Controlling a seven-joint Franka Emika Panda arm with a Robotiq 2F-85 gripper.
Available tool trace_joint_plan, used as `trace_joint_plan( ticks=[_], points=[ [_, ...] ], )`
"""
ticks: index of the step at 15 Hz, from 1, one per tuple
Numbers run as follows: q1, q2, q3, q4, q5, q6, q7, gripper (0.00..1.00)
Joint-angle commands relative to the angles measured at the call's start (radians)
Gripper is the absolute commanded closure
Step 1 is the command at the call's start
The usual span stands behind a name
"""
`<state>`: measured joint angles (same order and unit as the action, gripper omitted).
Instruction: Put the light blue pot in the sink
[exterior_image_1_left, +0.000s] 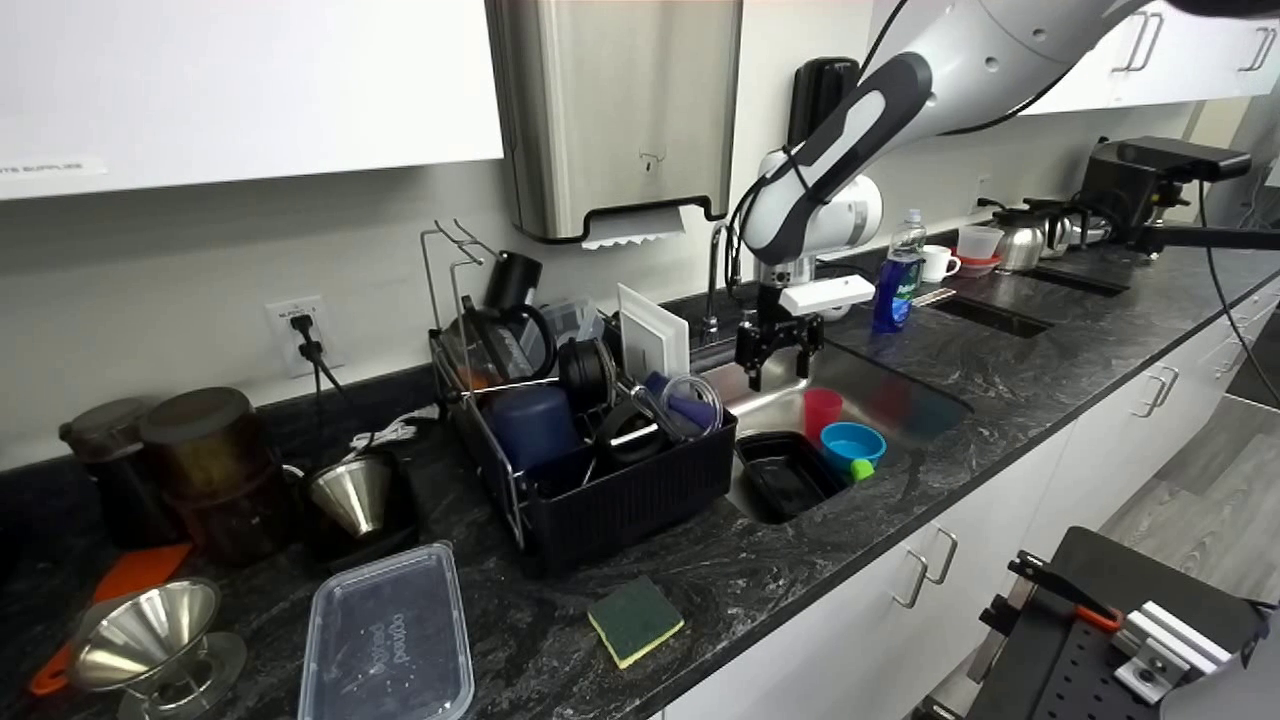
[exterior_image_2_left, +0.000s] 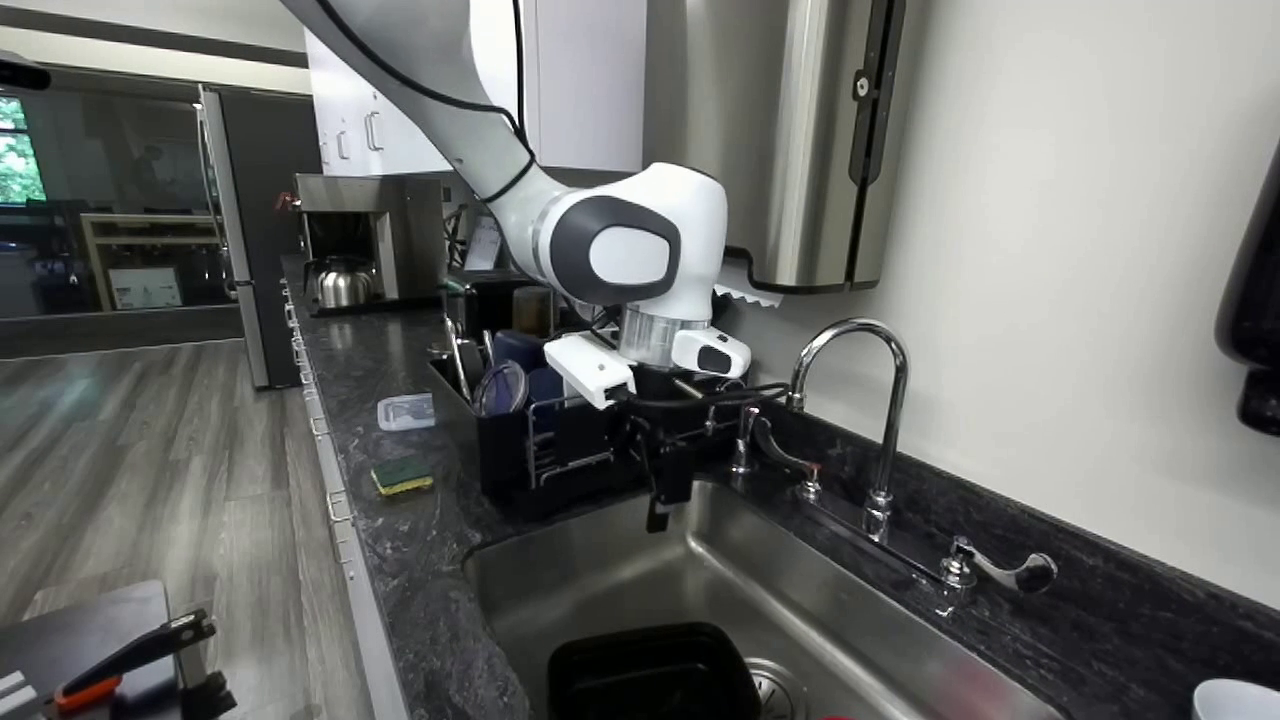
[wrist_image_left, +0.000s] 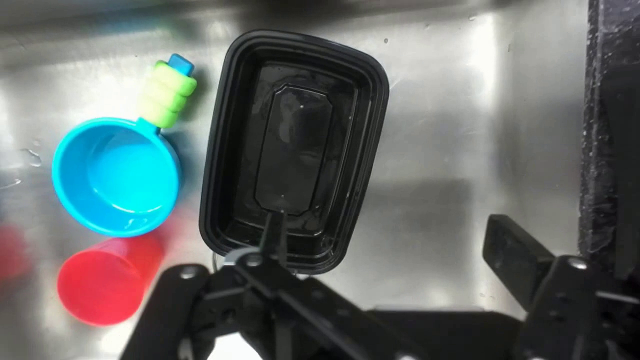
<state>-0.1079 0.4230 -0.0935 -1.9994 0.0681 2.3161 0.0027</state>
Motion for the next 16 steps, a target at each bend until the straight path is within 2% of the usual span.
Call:
trace_joint_plan(
  ticks=[1, 4, 7, 12, 16],
  points=[
    [-0.03, -0.123, 0.024, -0.116, 0.019, 0.026, -0.12, 0.0],
    [-0.023, -0.231, 0.014, -0.193, 0.008, 0.022, -0.158, 0.0],
    [0.0, -0.341, 0.007, -0.259, -0.022, -0.006, -0.12, 0.0],
    [0.06, -0.519, 0.049, -0.353, -0.052, -0.032, -0.068, 0.0],
    [0.101, -0.603, 0.092, -0.365, -0.073, -0.097, -0.001, 0.0]
  ],
)
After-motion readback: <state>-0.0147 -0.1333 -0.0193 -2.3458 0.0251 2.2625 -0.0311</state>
